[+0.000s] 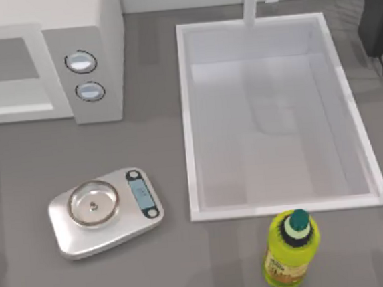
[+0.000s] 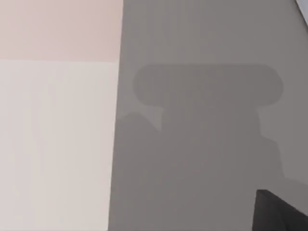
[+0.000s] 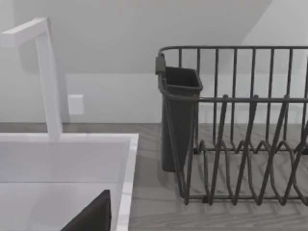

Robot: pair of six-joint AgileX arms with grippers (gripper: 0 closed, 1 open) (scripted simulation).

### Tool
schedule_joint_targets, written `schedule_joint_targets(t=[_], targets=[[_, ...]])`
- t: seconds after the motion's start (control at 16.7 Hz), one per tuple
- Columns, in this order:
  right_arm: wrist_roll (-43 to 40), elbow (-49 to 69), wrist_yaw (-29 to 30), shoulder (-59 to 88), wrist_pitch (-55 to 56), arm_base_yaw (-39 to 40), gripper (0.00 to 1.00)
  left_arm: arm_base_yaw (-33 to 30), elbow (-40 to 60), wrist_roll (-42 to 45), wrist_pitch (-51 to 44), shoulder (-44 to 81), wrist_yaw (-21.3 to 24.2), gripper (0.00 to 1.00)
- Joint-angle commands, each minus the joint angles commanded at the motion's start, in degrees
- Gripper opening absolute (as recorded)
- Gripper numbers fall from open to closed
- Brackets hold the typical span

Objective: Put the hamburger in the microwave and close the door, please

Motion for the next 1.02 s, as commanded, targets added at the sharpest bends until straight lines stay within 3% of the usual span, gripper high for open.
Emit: schedule_joint_targets(t=[0.24,0.54,1.02], targets=[[0.0,0.0,0.0,0.0,0.0,0.0,1.00,-3.8,-6.2,-3.2,3.2,-4.7,-1.3,0.00],[0.0,0.0,0.0,0.0,0.0,0.0,1.00,-4.0,-6.6,-3.5,3.3,-4.9,-1.3,0.00],[0.0,0.0,0.0,0.0,0.0,0.0,1.00,-14.3,-16.2,-13.4,7.0,-16.0,-7.7,0.00]])
